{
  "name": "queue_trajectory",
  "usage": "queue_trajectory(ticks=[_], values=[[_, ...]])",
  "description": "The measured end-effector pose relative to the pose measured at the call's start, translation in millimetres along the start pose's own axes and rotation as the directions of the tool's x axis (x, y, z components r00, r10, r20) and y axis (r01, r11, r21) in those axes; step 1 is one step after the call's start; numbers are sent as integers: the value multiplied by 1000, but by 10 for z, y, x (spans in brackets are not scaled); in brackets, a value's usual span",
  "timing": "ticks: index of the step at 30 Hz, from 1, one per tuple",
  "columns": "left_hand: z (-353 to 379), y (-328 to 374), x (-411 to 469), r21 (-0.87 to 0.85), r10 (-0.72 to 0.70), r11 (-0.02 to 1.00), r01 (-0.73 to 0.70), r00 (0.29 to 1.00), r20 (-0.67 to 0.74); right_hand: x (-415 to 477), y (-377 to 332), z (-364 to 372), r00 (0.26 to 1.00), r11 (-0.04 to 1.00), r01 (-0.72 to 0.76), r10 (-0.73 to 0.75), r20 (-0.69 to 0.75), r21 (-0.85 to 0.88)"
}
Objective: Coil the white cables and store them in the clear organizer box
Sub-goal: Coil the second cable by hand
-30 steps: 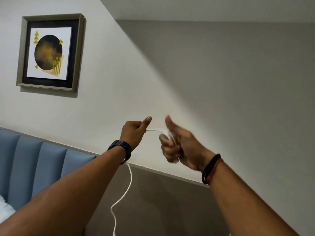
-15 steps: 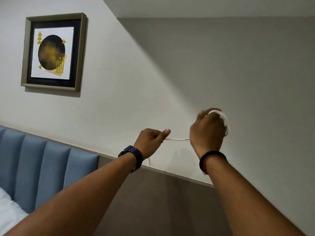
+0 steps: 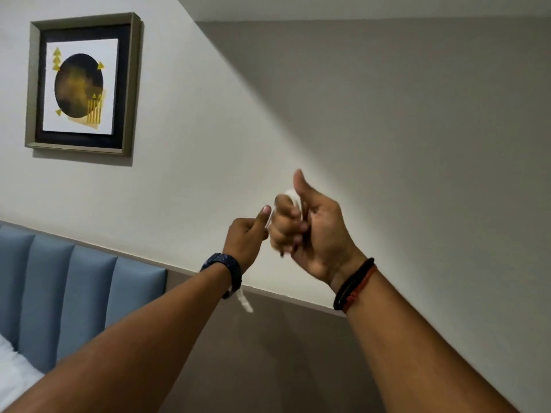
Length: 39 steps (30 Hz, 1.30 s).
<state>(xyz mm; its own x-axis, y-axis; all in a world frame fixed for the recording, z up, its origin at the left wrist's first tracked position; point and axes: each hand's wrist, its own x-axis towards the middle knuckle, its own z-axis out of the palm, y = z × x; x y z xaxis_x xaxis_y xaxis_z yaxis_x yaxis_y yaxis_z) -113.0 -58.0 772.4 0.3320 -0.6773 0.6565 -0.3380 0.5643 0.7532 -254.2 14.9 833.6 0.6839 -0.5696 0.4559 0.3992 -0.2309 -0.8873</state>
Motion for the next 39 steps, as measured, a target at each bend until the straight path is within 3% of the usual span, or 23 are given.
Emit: queue_trajectory(ticks=[2,3,4,5,7,8,9,10,12,13,14,15,16,18,20,22,25,29,33,39], values=[[62,18,-89,15,2,1000,-3,1000,25,103,-72,41,938,966,257,-239,-251,39],[71,21,-122,29,-7,1000,6,999,45,166,-114,0,852,926,376,-333,-404,31],[65,12,-146,47,-28,999,25,997,70,218,-167,-58,725,883,469,-406,-556,-32],[54,2,-174,71,-42,997,35,995,90,248,-216,-125,552,842,512,-475,-686,-171],[21,-17,-219,96,-47,995,34,989,138,265,-245,-308,197,780,377,-595,-779,-500],[18,-14,-230,94,-40,995,24,985,168,256,-223,-383,113,759,239,-642,-758,-606],[23,0,-234,100,-27,995,8,981,193,239,-161,-437,128,724,88,-689,-713,-684],[30,34,-235,110,-10,994,-13,978,208,222,-55,-507,211,640,-85,-737,-642,-764],[24,94,-208,124,32,991,-58,978,208,151,204,-653,497,235,-438,-741,-452,-868],[3,104,-175,121,50,990,-75,978,200,103,305,-668,653,44,-494,-641,-404,-868],[-33,106,-138,116,62,990,-86,978,197,59,375,-667,772,-45,-495,-482,-415,-868],[-76,94,-100,110,71,989,-94,978,198,18,415,-648,843,-19,-483,-281,-459,-875],[-116,74,-69,107,74,990,-96,979,192,-22,420,-605,872,94,-480,-53,-486,-872],[-176,66,-44,119,74,989,-92,986,148,-67,397,-526,863,445,-500,329,-384,-743],[-190,109,-61,96,89,991,-98,992,93,-69,327,-464,887,751,-455,431,-167,-479],[-154,179,-105,21,93,995,-94,994,61,-45,274,-419,919,887,-382,395,-3,-259],[-56,310,-186,-181,24,983,-15,998,51,3,254,-326,959,969,-246,248,135,-29],[55,352,-268,-397,12,917,44,991,136,24,228,-339,997,982,-34,19,80,188],[123,307,-340,-366,32,930,28,987,155,-13,162,-375,996,965,86,-90,4,248],[166,387,-398,-303,-45,948,102,981,188,-84,151,-460,994,959,111,-111,-15,260]])
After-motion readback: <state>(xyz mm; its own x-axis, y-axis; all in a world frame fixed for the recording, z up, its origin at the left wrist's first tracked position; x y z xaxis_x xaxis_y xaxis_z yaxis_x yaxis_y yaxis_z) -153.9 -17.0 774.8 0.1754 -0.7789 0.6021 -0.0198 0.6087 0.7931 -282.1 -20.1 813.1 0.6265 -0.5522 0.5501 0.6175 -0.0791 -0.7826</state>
